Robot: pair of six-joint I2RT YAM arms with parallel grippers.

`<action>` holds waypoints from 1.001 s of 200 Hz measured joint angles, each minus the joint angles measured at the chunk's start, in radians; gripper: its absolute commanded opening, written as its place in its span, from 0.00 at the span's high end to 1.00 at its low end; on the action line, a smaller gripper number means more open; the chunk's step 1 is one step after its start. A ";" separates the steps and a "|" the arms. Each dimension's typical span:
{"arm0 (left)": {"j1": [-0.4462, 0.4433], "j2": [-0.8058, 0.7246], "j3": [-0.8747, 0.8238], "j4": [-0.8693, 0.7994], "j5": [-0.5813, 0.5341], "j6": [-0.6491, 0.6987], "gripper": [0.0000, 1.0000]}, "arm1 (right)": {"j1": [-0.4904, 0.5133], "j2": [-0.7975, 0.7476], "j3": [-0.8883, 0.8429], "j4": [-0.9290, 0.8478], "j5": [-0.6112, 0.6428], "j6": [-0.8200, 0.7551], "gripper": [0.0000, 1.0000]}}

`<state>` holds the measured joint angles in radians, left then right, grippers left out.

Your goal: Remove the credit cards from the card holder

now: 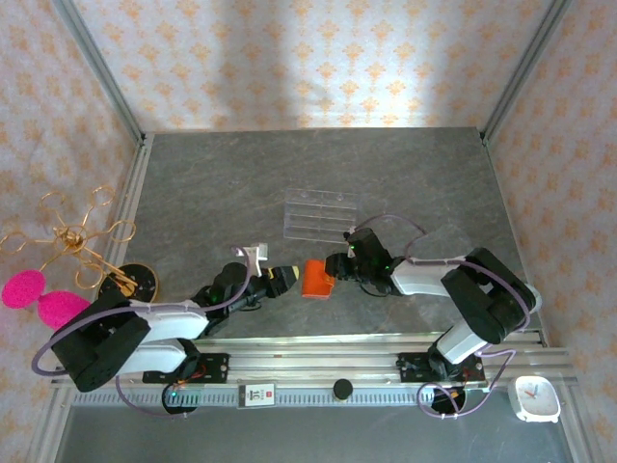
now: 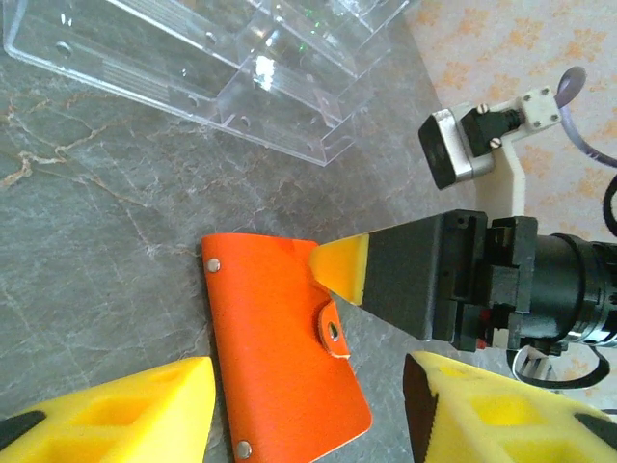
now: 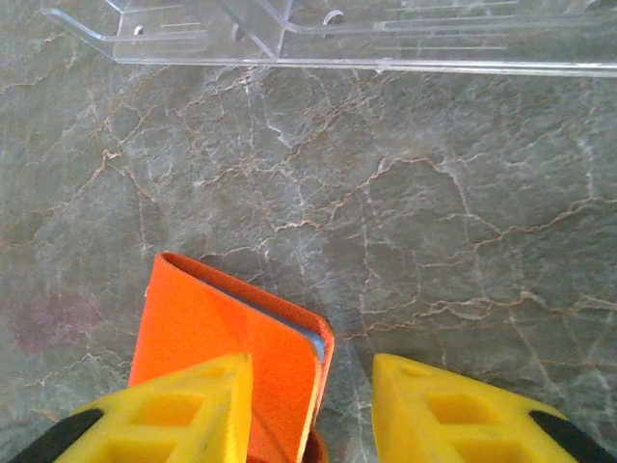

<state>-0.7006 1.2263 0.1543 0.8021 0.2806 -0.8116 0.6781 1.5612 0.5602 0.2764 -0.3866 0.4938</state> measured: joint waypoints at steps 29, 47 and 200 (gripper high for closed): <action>0.000 -0.110 -0.008 -0.040 -0.017 0.001 0.44 | 0.009 -0.005 -0.010 0.018 0.014 0.005 0.84; 0.000 -0.202 -0.023 -0.063 -0.044 0.001 0.43 | 0.049 -0.066 -0.045 0.035 0.080 0.003 0.81; 0.000 -0.547 -0.094 -0.243 -0.271 0.016 0.17 | 0.057 -0.003 0.053 -0.044 0.229 0.066 0.50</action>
<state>-0.7006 0.6788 0.0605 0.5587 0.0097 -0.7959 0.7353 1.5585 0.6136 0.2321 -0.1581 0.5598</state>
